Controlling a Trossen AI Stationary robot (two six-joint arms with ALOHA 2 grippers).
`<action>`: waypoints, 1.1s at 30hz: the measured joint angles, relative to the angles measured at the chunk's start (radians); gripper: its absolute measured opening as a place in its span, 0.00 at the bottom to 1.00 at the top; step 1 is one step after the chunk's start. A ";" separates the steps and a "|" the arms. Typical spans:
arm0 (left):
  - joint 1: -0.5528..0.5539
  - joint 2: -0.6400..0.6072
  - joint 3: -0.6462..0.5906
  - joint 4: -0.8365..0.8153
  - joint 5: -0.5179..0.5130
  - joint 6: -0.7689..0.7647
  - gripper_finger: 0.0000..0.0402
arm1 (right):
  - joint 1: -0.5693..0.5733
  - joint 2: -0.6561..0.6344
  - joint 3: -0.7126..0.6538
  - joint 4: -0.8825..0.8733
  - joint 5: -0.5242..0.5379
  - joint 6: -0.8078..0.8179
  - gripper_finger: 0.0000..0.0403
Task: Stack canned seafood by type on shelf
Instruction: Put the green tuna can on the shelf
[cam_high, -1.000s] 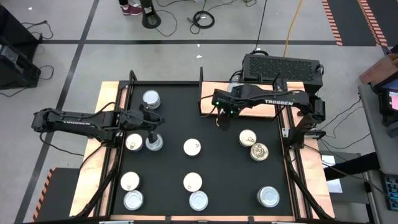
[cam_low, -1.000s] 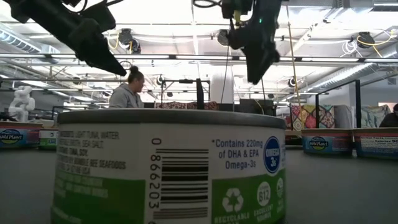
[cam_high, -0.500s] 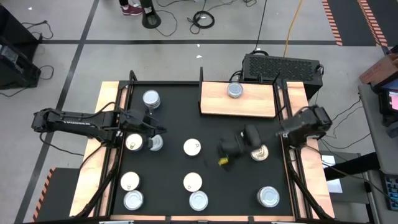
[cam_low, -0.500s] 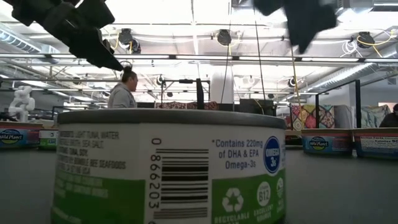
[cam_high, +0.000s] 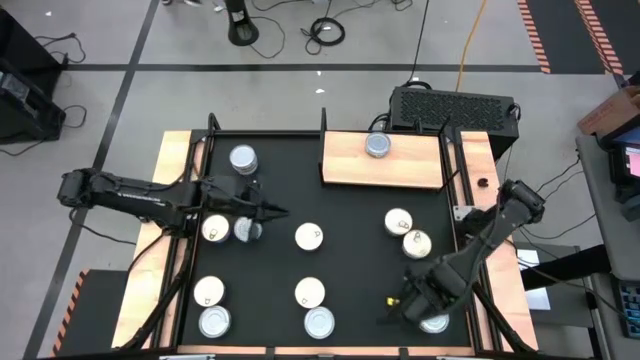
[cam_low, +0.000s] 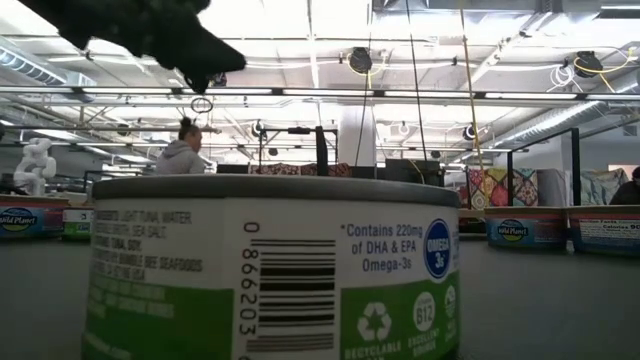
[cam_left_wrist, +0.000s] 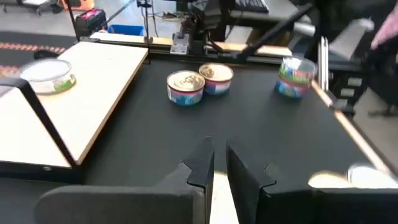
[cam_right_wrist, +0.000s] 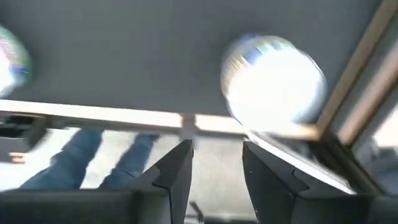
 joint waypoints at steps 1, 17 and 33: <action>0.000 0.026 0.000 0.028 0.000 -0.026 0.11 | 0.011 0.004 0.000 0.000 -0.007 0.020 0.33; -0.018 0.193 0.000 0.130 0.000 -0.075 0.11 | 0.032 0.213 0.000 -0.036 0.008 -0.071 0.33; -0.019 0.193 0.000 0.134 0.000 -0.075 0.11 | 0.030 0.306 0.003 -0.048 0.003 -0.065 0.28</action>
